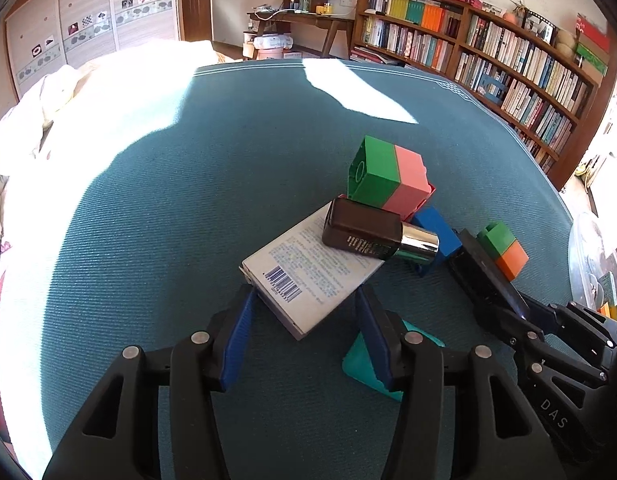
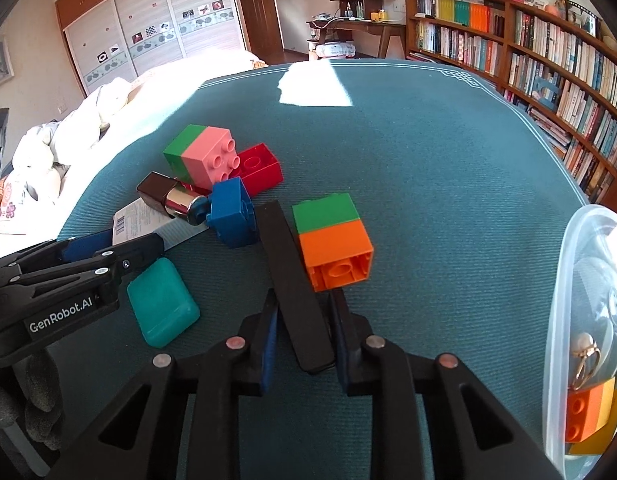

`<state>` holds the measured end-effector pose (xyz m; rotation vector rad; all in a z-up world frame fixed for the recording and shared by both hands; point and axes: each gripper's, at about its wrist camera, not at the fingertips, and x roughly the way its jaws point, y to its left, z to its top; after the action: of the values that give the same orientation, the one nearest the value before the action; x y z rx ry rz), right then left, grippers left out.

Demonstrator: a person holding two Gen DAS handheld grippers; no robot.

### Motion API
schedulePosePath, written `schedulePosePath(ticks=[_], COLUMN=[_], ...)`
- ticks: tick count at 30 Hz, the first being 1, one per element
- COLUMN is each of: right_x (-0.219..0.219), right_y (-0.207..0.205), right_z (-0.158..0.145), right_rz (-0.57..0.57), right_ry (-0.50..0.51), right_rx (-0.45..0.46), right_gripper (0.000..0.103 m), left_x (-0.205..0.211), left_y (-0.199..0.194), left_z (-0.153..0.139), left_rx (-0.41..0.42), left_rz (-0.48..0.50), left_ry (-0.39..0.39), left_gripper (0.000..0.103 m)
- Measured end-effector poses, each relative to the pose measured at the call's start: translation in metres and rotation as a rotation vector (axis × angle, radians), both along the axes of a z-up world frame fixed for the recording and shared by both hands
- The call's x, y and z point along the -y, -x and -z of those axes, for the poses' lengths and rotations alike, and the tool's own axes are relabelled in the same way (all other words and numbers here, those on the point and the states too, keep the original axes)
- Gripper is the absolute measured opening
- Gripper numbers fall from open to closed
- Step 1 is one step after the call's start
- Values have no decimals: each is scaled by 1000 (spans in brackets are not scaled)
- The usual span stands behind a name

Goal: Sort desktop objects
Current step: 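Close the right gripper on the black comb and lift it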

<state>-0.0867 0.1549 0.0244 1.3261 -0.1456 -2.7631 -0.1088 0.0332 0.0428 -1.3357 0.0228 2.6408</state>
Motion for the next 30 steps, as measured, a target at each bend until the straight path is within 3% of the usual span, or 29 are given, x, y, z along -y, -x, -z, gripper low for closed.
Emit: schedulePosePath(ticks=[8, 10, 12, 16, 20, 23, 26, 30], right_x=[8, 9, 8, 6, 4, 1, 2, 3], right_y=[-8, -14, -23, -33, -33, -31, -25, -20], right_z=[0, -1, -1, -1, -1, -1, -1, 0], right_rz=[-42, -63, -79, -95, -95, -91, -91, -89], right_ry=[18, 42, 59, 61, 75, 101, 107, 118], right_rx=[-9, 5, 19, 30, 30, 35, 33, 30], right_gripper=[23, 20, 20, 20, 21, 24, 25, 26], left_x=[-13, -13, -13, -9, -8, 0, 0, -7], left_y=[7, 4, -3, -21, -16, -5, 4, 11], left_z=[5, 3, 3, 2, -5, -10, -12, -15], left_rx=[-39, -38, -36, -22, -62, -56, -46, -75], left_rz=[63, 76, 101, 151, 94, 74, 116, 155], left_ry=[83, 82, 76, 66, 113, 86, 44, 85], left_gripper=[62, 59, 47, 46, 46, 56, 57, 59])
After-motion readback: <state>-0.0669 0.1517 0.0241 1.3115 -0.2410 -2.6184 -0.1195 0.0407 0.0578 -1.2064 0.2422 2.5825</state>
